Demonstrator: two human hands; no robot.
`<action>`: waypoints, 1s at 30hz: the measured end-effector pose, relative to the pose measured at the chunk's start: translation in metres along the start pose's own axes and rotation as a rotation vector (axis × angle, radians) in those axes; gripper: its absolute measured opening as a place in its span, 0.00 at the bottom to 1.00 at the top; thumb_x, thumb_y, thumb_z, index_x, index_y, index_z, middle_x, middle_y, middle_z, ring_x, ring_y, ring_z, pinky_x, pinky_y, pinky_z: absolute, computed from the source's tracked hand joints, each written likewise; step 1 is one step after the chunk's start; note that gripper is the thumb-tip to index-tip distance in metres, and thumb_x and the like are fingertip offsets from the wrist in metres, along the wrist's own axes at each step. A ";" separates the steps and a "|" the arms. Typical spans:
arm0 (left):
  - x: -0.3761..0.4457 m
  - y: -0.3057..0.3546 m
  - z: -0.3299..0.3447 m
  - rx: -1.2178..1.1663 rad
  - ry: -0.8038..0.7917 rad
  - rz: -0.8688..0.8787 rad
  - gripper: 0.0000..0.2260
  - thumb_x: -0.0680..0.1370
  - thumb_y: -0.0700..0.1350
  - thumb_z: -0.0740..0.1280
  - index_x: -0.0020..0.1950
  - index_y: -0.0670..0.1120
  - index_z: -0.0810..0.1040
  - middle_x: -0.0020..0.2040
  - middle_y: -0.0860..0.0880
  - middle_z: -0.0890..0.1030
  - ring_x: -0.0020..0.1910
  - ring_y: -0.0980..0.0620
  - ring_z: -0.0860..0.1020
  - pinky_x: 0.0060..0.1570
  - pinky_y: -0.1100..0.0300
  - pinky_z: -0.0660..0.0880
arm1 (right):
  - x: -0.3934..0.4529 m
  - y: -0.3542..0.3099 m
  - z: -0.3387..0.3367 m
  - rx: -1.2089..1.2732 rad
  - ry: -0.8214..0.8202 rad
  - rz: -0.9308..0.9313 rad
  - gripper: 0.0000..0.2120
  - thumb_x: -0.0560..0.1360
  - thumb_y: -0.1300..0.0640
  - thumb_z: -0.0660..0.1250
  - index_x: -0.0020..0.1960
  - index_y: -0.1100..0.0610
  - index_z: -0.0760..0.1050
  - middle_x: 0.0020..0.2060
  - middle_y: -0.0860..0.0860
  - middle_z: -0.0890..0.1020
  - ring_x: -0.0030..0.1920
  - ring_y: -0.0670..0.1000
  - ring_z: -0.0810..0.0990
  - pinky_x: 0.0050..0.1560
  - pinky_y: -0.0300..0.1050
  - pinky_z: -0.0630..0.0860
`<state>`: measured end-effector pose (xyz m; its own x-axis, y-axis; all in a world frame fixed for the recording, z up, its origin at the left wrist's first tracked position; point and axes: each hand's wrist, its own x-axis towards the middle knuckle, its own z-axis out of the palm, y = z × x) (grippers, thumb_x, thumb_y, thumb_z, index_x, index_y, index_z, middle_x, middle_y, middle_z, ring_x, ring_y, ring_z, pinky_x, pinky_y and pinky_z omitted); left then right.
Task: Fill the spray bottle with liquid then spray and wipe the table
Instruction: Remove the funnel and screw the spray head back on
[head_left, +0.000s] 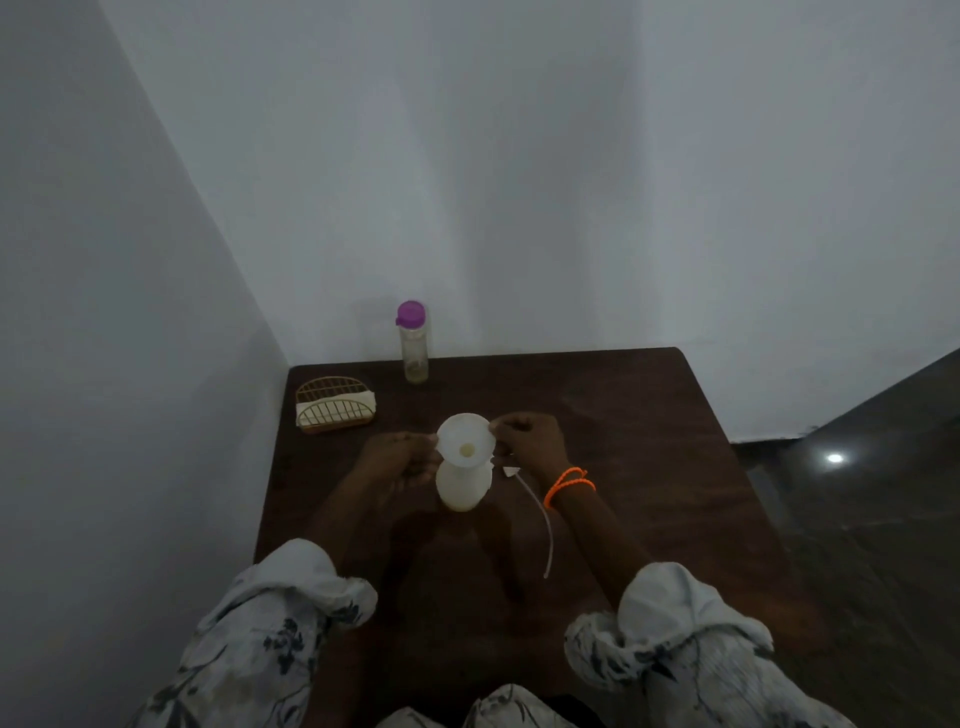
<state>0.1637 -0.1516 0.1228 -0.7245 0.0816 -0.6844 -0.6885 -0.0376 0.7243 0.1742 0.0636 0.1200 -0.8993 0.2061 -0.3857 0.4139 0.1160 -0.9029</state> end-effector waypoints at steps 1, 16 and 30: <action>-0.001 0.006 -0.002 0.004 -0.036 -0.003 0.08 0.78 0.41 0.71 0.55 0.41 0.82 0.45 0.42 0.84 0.43 0.49 0.82 0.42 0.57 0.81 | 0.002 -0.004 -0.001 0.021 -0.003 -0.007 0.05 0.76 0.64 0.71 0.49 0.65 0.84 0.38 0.61 0.84 0.34 0.53 0.83 0.32 0.44 0.82; 0.066 0.073 0.002 0.175 -0.004 0.067 0.06 0.76 0.39 0.72 0.53 0.43 0.84 0.50 0.43 0.84 0.46 0.49 0.82 0.39 0.59 0.79 | 0.090 -0.033 0.001 -0.135 -0.009 -0.063 0.04 0.74 0.65 0.73 0.48 0.59 0.84 0.42 0.59 0.85 0.37 0.53 0.83 0.31 0.43 0.80; 0.212 0.033 0.026 0.155 0.196 0.122 0.05 0.76 0.41 0.74 0.50 0.49 0.85 0.52 0.46 0.84 0.48 0.50 0.84 0.51 0.50 0.83 | 0.237 0.036 0.039 0.136 0.086 0.178 0.06 0.73 0.67 0.69 0.41 0.59 0.82 0.37 0.56 0.84 0.42 0.56 0.84 0.46 0.51 0.84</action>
<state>-0.0118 -0.1098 0.0039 -0.8046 -0.1093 -0.5837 -0.5936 0.1187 0.7959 -0.0294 0.0783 -0.0115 -0.7962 0.2943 -0.5286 0.5366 -0.0600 -0.8417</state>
